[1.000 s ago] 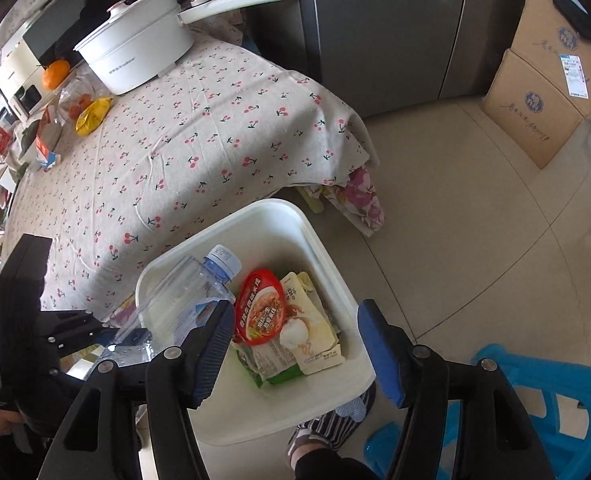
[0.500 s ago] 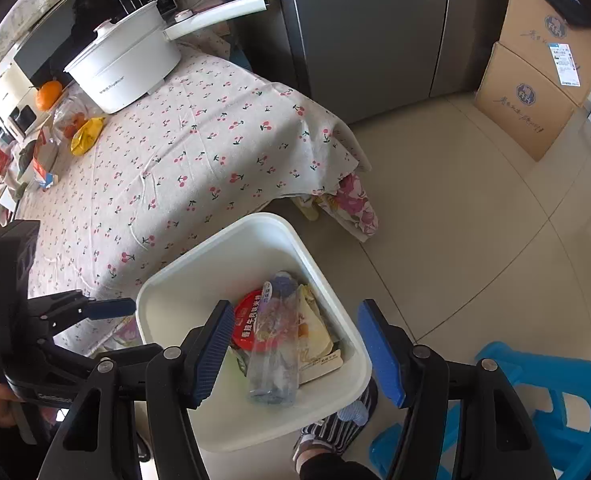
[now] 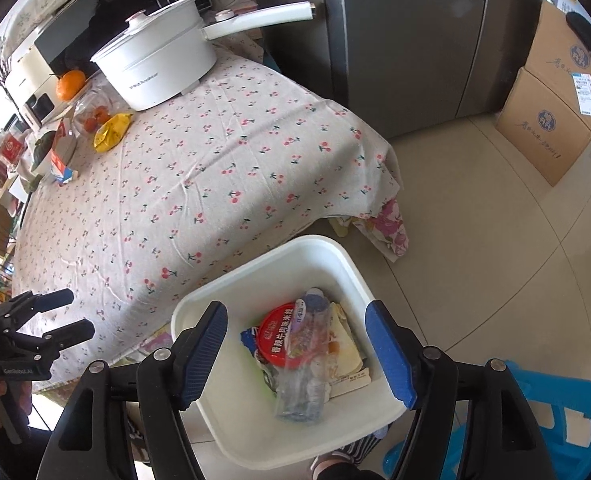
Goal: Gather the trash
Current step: 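Move the left tool to the milk carton while the right tool approaches the yellow wrapper, then grasp the milk carton with the left tool while the right tool grasps the yellow wrapper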
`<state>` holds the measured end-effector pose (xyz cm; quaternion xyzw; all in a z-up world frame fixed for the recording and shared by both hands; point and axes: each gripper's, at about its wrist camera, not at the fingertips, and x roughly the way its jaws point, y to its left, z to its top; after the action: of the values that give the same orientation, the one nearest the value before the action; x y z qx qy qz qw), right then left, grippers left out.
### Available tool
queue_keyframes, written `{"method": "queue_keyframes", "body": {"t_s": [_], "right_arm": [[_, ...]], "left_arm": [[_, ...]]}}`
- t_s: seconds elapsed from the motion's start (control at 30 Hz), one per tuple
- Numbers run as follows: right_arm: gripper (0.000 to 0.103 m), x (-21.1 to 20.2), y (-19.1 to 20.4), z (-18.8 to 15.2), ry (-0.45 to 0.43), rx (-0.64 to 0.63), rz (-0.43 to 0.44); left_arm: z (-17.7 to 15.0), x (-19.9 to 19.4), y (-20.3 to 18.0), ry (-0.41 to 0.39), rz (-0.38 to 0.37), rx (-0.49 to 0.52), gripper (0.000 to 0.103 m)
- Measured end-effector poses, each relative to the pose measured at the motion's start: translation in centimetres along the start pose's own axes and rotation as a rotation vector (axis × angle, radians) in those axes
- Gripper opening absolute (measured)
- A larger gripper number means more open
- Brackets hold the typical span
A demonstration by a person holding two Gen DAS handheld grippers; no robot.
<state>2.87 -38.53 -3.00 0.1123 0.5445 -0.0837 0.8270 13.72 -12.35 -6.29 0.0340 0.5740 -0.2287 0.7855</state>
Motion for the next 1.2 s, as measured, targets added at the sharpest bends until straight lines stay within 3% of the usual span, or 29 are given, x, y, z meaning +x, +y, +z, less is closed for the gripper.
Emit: {"method": "queue_keyframes", "body": {"t_s": [0.27,0.47,0.67,0.93,1.0,1.13,1.2], "right_arm": [[0.080,1.1,6.6,1.2,0.002,-0.084,0.012],[0.081,2.3,11.6,2.5,-0.001,-0.170,0.019],[0.083,3.6,15.0,5.8,-0.013,-0.202,0.040],[0.084,8.0,18.6,11.3,-0.033,-0.296,0.009],[0.084,9.7,19.4,12.5,-0.032,-0.324,-0.003],[0.084,12.9,21.0,14.4,-0.030,-0.351,-0.009],[0.084,14.2,22.0,15.1,-0.031,-0.363,-0.003]], "left_arm": [[-0.7,-2.8,6.9,-0.114,0.211,-0.154,0.095],[1.1,-4.5,11.5,-0.239,0.333,-0.197,0.095],[5.3,-5.1,16.2,-0.326,0.413,-0.214,0.095],[13.2,-4.1,20.3,-0.445,0.423,-0.262,0.090],[15.0,-3.1,20.9,-0.447,0.442,-0.266,0.083],[16.5,-1.5,21.8,-0.471,0.563,-0.256,0.069],[16.6,-0.8,22.6,-0.455,0.555,-0.262,0.053]]}}
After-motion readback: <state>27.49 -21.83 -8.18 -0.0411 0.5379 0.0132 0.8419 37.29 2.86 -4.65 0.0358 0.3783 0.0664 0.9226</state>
